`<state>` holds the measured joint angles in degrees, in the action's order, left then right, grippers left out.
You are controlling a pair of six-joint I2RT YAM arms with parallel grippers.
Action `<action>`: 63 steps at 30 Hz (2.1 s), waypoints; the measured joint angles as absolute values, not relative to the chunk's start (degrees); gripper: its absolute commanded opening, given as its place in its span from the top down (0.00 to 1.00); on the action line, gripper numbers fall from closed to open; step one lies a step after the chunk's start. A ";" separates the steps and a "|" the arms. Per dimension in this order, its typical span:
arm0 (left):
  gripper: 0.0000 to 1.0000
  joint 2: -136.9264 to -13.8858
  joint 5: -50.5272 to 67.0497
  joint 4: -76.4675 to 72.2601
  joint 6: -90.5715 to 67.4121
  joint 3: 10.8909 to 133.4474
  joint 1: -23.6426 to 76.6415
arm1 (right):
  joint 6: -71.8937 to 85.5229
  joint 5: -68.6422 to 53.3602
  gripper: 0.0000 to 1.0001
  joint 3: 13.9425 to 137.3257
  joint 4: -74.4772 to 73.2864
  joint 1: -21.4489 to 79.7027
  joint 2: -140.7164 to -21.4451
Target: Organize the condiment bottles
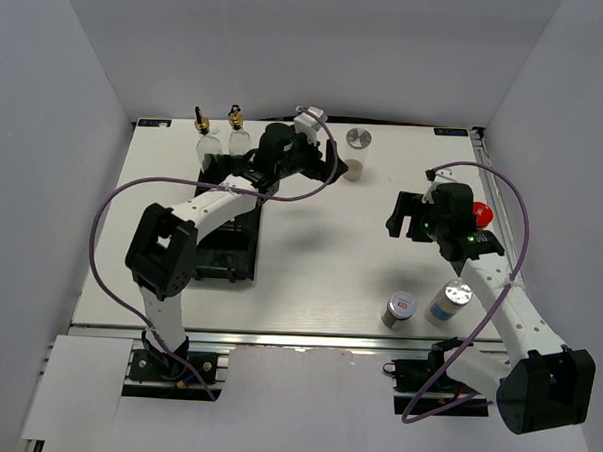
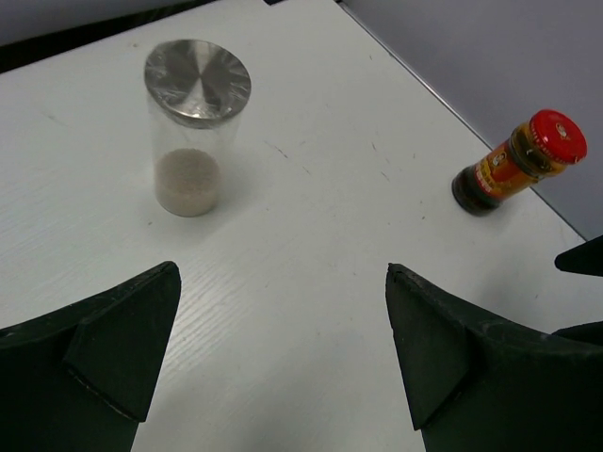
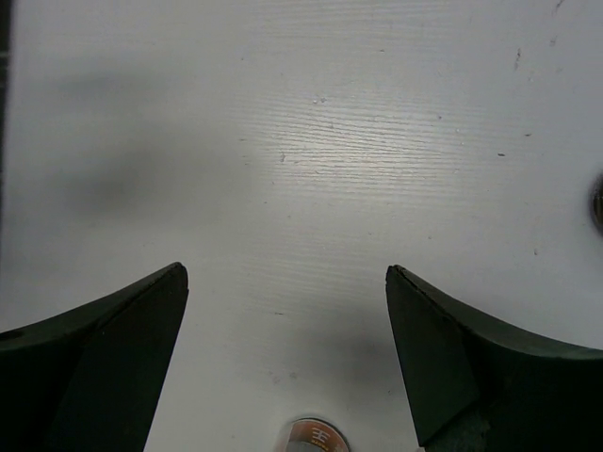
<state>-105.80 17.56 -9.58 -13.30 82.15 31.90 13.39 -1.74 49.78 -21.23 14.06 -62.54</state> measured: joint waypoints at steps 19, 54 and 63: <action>0.02 -120.29 9.02 -5.08 -8.08 98.43 38.87 | 17.69 6.48 0.11 36.25 -19.16 14.04 -41.63; 0.02 -146.41 -17.04 -19.33 -3.97 124.14 40.25 | 17.98 10.13 0.11 34.70 -17.30 14.00 -39.42; 0.37 -153.01 -17.58 -25.91 -2.81 127.72 40.25 | 18.46 8.78 0.11 34.70 -17.30 14.00 -37.69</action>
